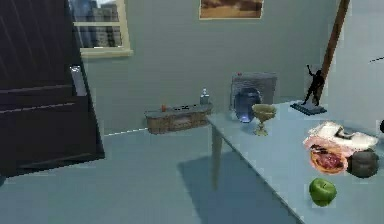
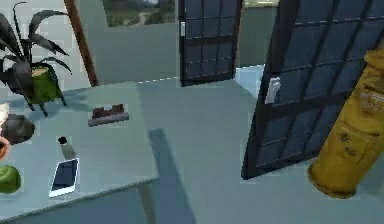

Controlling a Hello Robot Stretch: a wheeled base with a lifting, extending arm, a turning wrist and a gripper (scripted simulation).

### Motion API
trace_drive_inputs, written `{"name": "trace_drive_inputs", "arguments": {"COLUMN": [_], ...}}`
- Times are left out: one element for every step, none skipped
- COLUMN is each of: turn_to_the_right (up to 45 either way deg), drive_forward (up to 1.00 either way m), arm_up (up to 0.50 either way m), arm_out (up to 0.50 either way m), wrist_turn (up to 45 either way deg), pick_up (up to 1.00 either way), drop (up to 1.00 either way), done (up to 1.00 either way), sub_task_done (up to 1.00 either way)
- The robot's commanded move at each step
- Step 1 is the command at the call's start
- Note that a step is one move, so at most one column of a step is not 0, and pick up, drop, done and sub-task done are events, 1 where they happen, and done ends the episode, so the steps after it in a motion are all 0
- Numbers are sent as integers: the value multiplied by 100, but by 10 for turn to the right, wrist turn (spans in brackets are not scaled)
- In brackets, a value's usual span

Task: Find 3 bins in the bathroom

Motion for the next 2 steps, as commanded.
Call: {"name": "trace_drive_inputs", "arguments": {"turn_to_the_right": [0, -450], "drive_forward": [65, 0], "arm_up": [0, 0], "arm_out": [0, 0], "wrist_turn": [0, 0], "pick_up": [0, 0], "drop": [0, 0], "done": [0, 0], "sub_task_done": [0, 0]}}
